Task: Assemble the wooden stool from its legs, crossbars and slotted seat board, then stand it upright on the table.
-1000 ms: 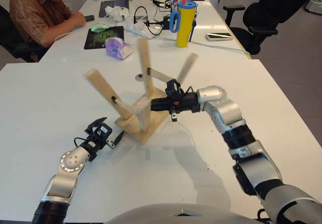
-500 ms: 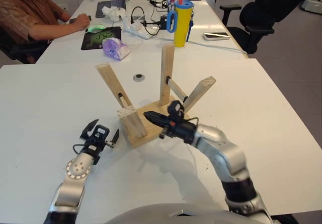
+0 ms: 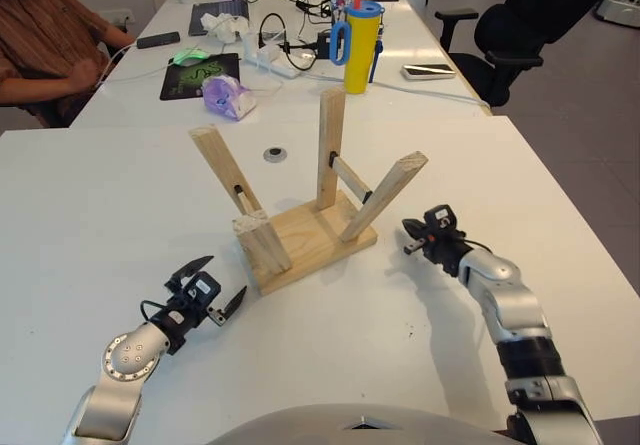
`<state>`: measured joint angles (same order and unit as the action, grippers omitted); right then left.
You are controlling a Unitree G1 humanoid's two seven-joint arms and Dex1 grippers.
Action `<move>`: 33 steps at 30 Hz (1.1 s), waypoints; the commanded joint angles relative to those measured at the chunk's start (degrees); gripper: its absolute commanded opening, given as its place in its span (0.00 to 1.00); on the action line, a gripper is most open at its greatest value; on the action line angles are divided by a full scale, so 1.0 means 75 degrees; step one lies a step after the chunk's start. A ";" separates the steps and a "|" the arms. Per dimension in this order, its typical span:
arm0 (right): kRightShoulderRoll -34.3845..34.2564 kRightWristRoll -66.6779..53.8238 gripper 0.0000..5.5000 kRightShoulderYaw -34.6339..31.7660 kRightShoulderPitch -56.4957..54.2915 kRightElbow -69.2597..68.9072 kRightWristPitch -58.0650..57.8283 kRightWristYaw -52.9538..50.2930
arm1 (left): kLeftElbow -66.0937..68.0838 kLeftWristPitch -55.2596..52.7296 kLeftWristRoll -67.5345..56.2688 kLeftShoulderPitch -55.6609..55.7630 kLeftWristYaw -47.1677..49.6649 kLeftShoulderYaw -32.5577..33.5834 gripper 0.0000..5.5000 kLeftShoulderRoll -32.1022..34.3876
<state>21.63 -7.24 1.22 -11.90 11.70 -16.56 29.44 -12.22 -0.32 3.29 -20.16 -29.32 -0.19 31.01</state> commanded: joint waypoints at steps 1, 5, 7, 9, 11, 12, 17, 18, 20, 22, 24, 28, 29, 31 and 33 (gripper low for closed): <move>-0.0239 0.0322 0.01 0.0466 -0.0834 0.1607 0.0861 0.0441 | 0.0504 -0.0220 0.0342 0.0254 -0.0364 -0.0323 0.85 0.0399; -0.0305 0.0417 0.01 0.0760 -0.0969 0.2027 0.1105 0.0876 | 0.0408 -0.0416 0.0111 0.0387 -0.0788 -0.0520 0.85 0.0537; -0.0322 0.0339 0.01 0.0889 -0.0807 0.1759 0.0913 0.1124 | 0.0201 -0.0538 -0.0098 0.0445 -0.1080 -0.0655 0.85 0.0578; -0.0327 0.0318 0.01 0.0993 -0.0675 0.1528 0.0716 0.1253 | -0.0025 -0.0733 -0.0285 0.0474 -0.1310 -0.0800 0.85 0.0592; -0.0315 0.0273 0.01 0.1031 -0.0524 0.1148 0.0362 0.1275 | -0.0216 -0.0902 -0.0475 0.0545 -0.1468 -0.0891 0.85 0.0566; -0.0309 0.0203 0.01 0.1009 -0.0460 0.0939 0.0129 0.1278 | -0.0317 -0.1027 -0.0572 0.0600 -0.1481 -0.0897 0.85 0.0523; -0.0561 -0.0642 0.01 0.0933 -0.0419 -0.0053 -0.0895 0.1757 | -0.0424 -0.1452 -0.0941 0.1123 -0.1337 -0.0927 0.85 0.0081; -0.0617 -0.0882 0.01 0.0897 -0.0484 -0.0280 -0.1145 0.1857 | -0.0420 -0.1530 -0.1070 0.1268 -0.1338 -0.0911 0.85 -0.0038; -0.0687 -0.1395 0.01 0.0742 -0.0686 -0.0833 -0.1697 0.2003 | -0.0696 -0.1819 -0.1503 0.1601 -0.1367 -0.0751 0.85 -0.0261; -0.0690 -0.1846 0.01 0.0539 -0.0884 -0.1396 -0.2219 0.2034 | -0.1204 -0.2238 -0.1957 0.1879 -0.1403 -0.0531 0.85 -0.0369; -0.0679 -0.2277 0.01 0.0285 -0.1100 -0.1958 -0.2771 0.1963 | -0.1681 -0.2696 -0.2346 0.2139 -0.1416 -0.0327 0.85 -0.0391; -0.0594 -0.2642 0.01 0.0096 -0.1305 -0.2468 -0.3427 0.1853 | -0.2360 -0.3491 -0.2933 0.2515 -0.1357 0.0012 0.85 -0.0453; -0.0561 -0.2672 0.01 0.0090 -0.1303 -0.2519 -0.3508 0.1840 | -0.2462 -0.3628 -0.2985 0.2610 -0.1347 0.0060 0.85 -0.0450; -0.0503 -0.2698 0.01 0.0088 -0.1284 -0.2574 -0.3614 0.1836 | -0.2608 -0.3894 -0.3123 0.2787 -0.1318 0.0192 0.85 -0.0456; -0.0435 -0.2669 0.01 0.0098 -0.1246 -0.2579 -0.3655 0.1834 | -0.2732 -0.4188 -0.3291 0.2989 -0.1282 0.0362 0.85 -0.0491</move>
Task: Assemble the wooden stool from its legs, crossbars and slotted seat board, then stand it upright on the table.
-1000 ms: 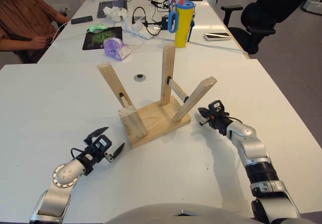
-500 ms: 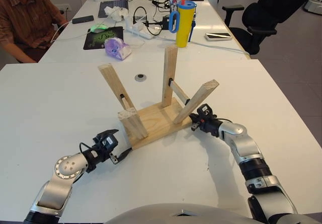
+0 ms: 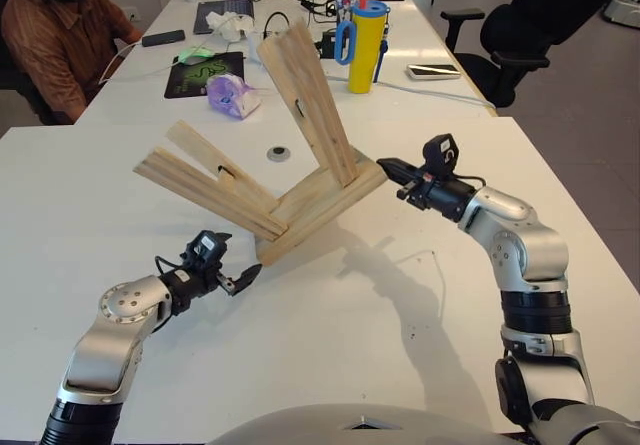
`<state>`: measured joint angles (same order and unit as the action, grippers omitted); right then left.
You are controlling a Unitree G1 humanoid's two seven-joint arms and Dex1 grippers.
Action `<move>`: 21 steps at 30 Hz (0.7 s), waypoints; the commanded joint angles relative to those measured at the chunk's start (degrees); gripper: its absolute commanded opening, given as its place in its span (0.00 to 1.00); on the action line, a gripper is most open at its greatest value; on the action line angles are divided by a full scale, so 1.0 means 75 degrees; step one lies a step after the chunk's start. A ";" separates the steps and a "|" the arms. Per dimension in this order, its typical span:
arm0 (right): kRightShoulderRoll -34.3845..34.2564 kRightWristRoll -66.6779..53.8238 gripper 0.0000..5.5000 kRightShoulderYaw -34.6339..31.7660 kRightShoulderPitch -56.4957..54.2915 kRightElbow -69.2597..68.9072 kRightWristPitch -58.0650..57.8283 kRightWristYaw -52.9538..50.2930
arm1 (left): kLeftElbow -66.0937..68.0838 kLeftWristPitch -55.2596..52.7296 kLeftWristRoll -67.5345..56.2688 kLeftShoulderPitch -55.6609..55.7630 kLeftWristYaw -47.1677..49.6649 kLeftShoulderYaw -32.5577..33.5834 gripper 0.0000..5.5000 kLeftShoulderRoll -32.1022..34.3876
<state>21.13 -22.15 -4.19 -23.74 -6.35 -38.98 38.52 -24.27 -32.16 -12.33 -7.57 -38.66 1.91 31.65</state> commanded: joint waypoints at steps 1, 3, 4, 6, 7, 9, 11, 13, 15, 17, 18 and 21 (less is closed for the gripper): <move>-0.0353 -0.0645 0.01 0.0825 0.0344 -0.0131 -0.0650 0.0611 | -0.1174 -0.0077 -0.1293 0.1400 -0.0006 0.0167 0.85 -0.0606; -0.0347 -0.0634 0.01 0.0774 0.0363 -0.0062 -0.0640 0.0562 | -0.1247 -0.0255 -0.1413 0.1567 0.0054 0.0307 0.85 -0.0680; -0.0344 -0.0644 0.01 0.0755 0.0364 -0.0049 -0.0645 0.0544 | -0.1280 -0.0347 -0.1475 0.1643 0.0078 0.0381 0.85 -0.0730; -0.0335 -0.0707 0.01 0.0695 0.0363 -0.0082 -0.0694 0.0499 | -0.1322 -0.0564 -0.1659 0.1873 0.0147 0.0554 0.85 -0.0816; -0.0329 -0.0736 0.01 0.0661 0.0348 -0.0106 -0.0723 0.0474 | -0.1343 -0.0664 -0.1741 0.1992 0.0176 0.0630 0.85 -0.0823; -0.0339 -0.0784 0.01 0.0574 0.0310 -0.0115 -0.0774 0.0429 | -0.1390 -0.0800 -0.1852 0.2156 0.0208 0.0705 0.85 -0.0823; -0.0346 -0.0742 0.01 0.0526 0.0276 -0.0059 -0.0795 0.0418 | -0.1407 -0.0850 -0.1906 0.2215 0.0206 0.0695 0.85 -0.0798; -0.0356 -0.0654 0.01 0.0483 0.0246 0.0101 -0.0786 0.0387 | -0.1435 -0.0866 -0.1920 0.2154 0.0185 0.0626 0.85 -0.0765; -0.0322 -0.0472 0.01 0.0485 0.0251 0.0357 -0.0729 0.0321 | -0.1483 -0.0805 -0.1876 0.1921 0.0095 0.0455 0.85 -0.0633; -0.0301 -0.0359 0.01 0.0455 0.0294 0.0553 -0.0636 0.0268 | -0.1439 -0.0658 -0.1770 0.1605 0.0021 0.0323 0.85 -0.0476; -0.0305 -0.0335 0.01 0.0429 0.0328 0.0609 -0.0603 0.0241 | -0.1303 -0.0479 -0.1608 0.1412 -0.0020 0.0260 0.85 -0.0354; -0.0367 -0.0340 0.01 0.0434 0.0447 0.0622 -0.0536 0.0218 | -0.0441 0.0271 -0.0922 0.0633 -0.0194 0.0024 0.85 0.0159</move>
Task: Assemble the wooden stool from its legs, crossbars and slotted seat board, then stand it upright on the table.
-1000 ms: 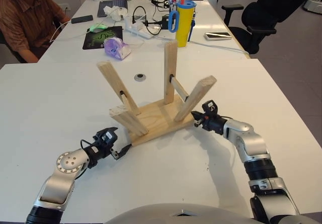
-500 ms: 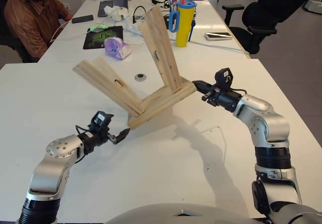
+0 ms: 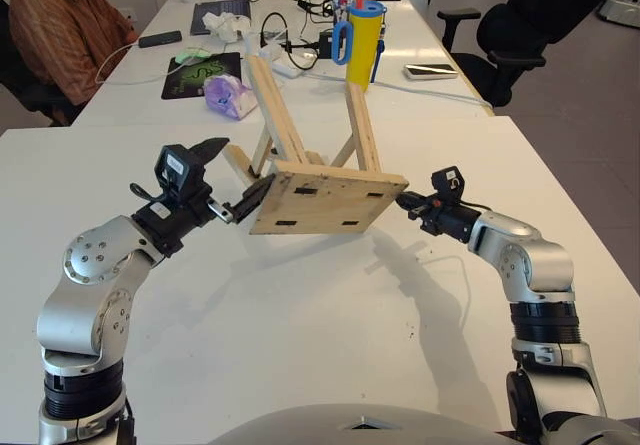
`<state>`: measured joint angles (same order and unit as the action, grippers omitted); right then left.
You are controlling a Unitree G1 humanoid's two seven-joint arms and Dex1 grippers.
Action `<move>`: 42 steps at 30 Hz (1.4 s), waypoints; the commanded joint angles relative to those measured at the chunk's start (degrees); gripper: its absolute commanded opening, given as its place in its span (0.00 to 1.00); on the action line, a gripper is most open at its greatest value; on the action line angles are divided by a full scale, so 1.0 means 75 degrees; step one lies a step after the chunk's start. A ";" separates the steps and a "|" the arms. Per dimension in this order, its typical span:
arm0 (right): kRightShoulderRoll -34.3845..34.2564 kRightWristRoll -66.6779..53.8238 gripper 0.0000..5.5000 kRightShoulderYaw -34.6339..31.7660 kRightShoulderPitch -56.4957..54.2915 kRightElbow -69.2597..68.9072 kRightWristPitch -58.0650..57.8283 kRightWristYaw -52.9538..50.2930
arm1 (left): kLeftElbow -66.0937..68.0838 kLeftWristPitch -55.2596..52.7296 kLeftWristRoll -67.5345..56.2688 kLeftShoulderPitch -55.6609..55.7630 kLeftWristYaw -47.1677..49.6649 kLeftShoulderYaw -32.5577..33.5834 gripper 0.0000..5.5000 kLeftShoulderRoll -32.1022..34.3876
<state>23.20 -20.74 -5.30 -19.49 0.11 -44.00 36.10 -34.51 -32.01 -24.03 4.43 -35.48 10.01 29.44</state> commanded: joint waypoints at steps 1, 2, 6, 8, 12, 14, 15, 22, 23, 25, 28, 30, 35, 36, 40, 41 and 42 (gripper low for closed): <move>-0.0673 -0.0552 0.01 0.0605 -0.0072 -0.0280 0.0124 0.0528 | 0.1216 0.0519 0.0830 -0.1258 -0.0698 -0.1133 0.85 0.0580; -0.0701 -0.0568 0.01 0.0633 -0.0029 -0.0308 0.0121 0.0511 | 0.1507 0.0776 0.1063 -0.1501 -0.0745 -0.1239 0.85 0.0696; -0.0790 -0.0530 0.01 0.0751 0.0138 -0.0325 0.0114 0.0404 | 0.2529 0.2016 0.1783 -0.2412 -0.0984 -0.1573 0.85 0.0960; -0.0770 -0.0522 0.01 0.0737 0.0220 -0.0332 0.0127 0.0360 | 0.2681 0.2410 0.1672 -0.2587 -0.1084 -0.1429 0.85 0.0895; -0.0620 -0.0483 0.01 0.0481 0.0425 -0.0200 0.0251 0.0261 | 0.2670 0.2796 0.1159 -0.2393 -0.1306 -0.1114 0.85 0.0730; -0.0529 -0.0492 0.01 0.0342 0.0485 -0.0127 0.0310 0.0278 | 0.2823 0.2848 0.1141 -0.2182 -0.1198 -0.1021 0.85 0.0645; -0.0474 -0.0445 0.01 0.0321 0.0491 -0.0068 0.0354 0.0280 | 0.2899 0.2890 0.1137 -0.2107 -0.1134 -0.0952 0.85 0.0608; -0.0164 -0.0485 0.01 -0.0076 0.0526 0.0110 0.0532 0.0322 | 0.3305 0.3483 0.1174 -0.1571 -0.1155 -0.0710 0.85 0.0680; -0.0143 -0.0527 0.01 -0.0164 0.0527 0.0120 0.0554 0.0317 | 0.3329 0.3532 0.1194 -0.1500 -0.1229 -0.0777 0.85 0.0701; -0.0102 -0.0468 0.01 -0.0254 0.0546 0.0222 0.0593 0.0240 | 0.3436 0.3569 0.1224 -0.1312 -0.1338 -0.0919 0.85 0.0675; -0.0189 -0.0289 0.00 -0.0356 0.0567 0.0508 0.0707 -0.0080 | 0.3703 0.3736 0.1329 -0.1004 -0.1529 -0.1199 0.82 0.0600; -0.0233 -0.0168 0.00 -0.0316 0.0555 0.0777 0.0815 -0.0235 | 0.3882 0.3734 0.1255 -0.0800 -0.1613 -0.1238 0.77 0.0578; -0.0338 0.0017 0.00 -0.0166 0.0649 0.1034 0.1090 -0.0455 | 0.4277 0.3623 0.1039 -0.0576 -0.1992 -0.1134 0.62 0.0765; -0.0369 0.0043 0.00 -0.0156 0.0662 0.1072 0.1136 -0.0493 | 0.4351 0.3557 0.0978 -0.0528 -0.2072 -0.1113 0.60 0.0780; -0.0500 0.0060 0.00 -0.0089 0.0661 0.1132 0.1258 -0.0567 | 0.4715 0.3576 0.0994 -0.0416 -0.2328 -0.1153 0.48 0.0842; -0.0512 0.0055 0.00 -0.0080 0.0661 0.1137 0.1274 -0.0579 | 0.4764 0.3597 0.1005 -0.0400 -0.2359 -0.1159 0.44 0.0846; -0.0536 0.0043 0.00 -0.0083 0.0665 0.1134 0.1294 -0.0597 | 0.4813 0.3604 0.0986 -0.0350 -0.2463 -0.1195 0.42 0.0857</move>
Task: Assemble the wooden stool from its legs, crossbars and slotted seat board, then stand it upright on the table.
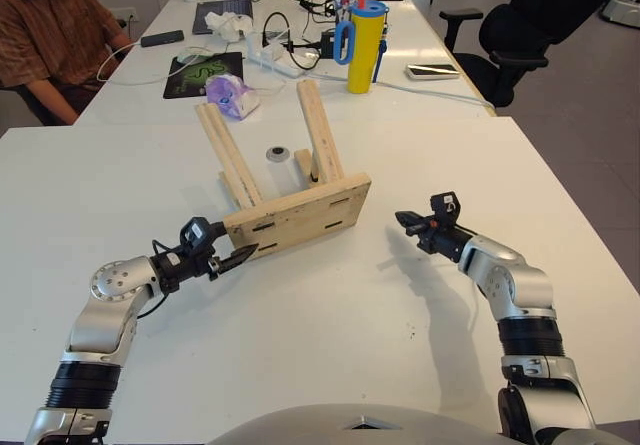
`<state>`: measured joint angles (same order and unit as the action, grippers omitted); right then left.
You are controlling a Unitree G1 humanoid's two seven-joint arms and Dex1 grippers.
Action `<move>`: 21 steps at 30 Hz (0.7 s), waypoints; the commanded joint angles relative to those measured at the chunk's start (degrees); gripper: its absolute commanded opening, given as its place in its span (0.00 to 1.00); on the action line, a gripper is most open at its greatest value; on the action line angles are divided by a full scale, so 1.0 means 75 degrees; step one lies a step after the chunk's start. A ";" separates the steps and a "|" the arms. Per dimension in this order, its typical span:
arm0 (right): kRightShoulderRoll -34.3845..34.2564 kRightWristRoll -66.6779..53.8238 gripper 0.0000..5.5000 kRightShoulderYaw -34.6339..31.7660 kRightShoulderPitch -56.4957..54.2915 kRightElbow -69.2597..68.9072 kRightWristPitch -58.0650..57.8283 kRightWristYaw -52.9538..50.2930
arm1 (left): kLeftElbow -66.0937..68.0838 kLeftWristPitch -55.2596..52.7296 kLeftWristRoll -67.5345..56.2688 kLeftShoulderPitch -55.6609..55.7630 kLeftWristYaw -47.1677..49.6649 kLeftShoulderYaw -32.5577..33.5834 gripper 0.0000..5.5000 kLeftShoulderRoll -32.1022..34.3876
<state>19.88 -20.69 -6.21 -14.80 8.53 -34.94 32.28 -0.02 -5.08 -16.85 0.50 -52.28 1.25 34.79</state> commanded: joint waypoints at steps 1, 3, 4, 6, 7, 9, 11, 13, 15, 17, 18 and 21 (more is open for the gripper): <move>-0.0114 0.0036 0.00 0.0045 0.0024 0.0040 0.0105 -0.0093 | 0.0232 0.0012 0.0010 0.0187 -0.0294 -0.0045 0.39 0.0148; -0.0147 0.0034 0.00 0.0033 -0.0008 0.0143 0.0148 -0.0096 | 0.0128 -0.0096 -0.0081 0.0188 -0.0538 -0.0121 0.34 0.0193; -0.0156 0.0027 0.00 0.0001 -0.0024 0.0223 0.0167 -0.0113 | -0.0008 -0.0220 -0.0174 0.0189 -0.0667 -0.0159 0.31 0.0219; -0.0173 0.0024 0.00 -0.0095 -0.0067 0.0431 0.0214 -0.0203 | -0.0385 -0.0624 -0.0443 0.0222 -0.0914 -0.0232 0.27 0.0283; -0.0187 0.0046 0.00 -0.0161 -0.0099 0.0579 0.0274 -0.0298 | -0.0650 -0.0943 -0.0666 0.0281 -0.0937 -0.0220 0.25 0.0273; -0.0215 0.0159 0.00 -0.0298 -0.0188 0.0938 0.0440 -0.0616 | -0.1394 -0.2050 -0.1432 0.0473 -0.0825 -0.0122 0.24 0.0213; -0.0261 0.0194 0.00 -0.0376 -0.0276 0.1206 0.0556 -0.0843 | -0.2124 -0.3761 -0.3054 0.0938 -0.0160 0.0319 0.24 -0.0065; -0.0315 0.0196 0.00 -0.0406 -0.0303 0.1308 0.0630 -0.0959 | -0.2403 -0.5186 -0.5043 0.1654 0.0981 0.0920 0.24 -0.0471; -0.0427 0.0204 0.00 -0.0418 -0.0367 0.1443 0.0651 -0.1133 | -0.2210 -0.5797 -0.7047 0.2281 0.2275 0.1339 0.24 -0.0707; -0.0568 0.0126 0.00 -0.0452 -0.0439 0.1536 0.0674 -0.1216 | -0.2004 -0.5987 -0.8406 0.2647 0.3270 0.1515 0.24 -0.0760; -0.0680 0.0093 0.00 -0.0395 -0.0476 0.1500 0.0616 -0.1252 | -0.1755 -0.5777 -0.9316 0.2907 0.4094 0.1608 0.24 -0.0841; -0.0953 -0.0010 0.00 -0.0242 -0.0531 0.1382 0.0447 -0.1306 | -0.0859 -0.4845 -1.1275 0.3838 0.6537 0.2070 0.24 -0.1176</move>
<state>17.36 -20.24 -8.15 -15.39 16.94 -30.21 25.82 -11.65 -42.74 -61.98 12.85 -33.49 6.26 31.89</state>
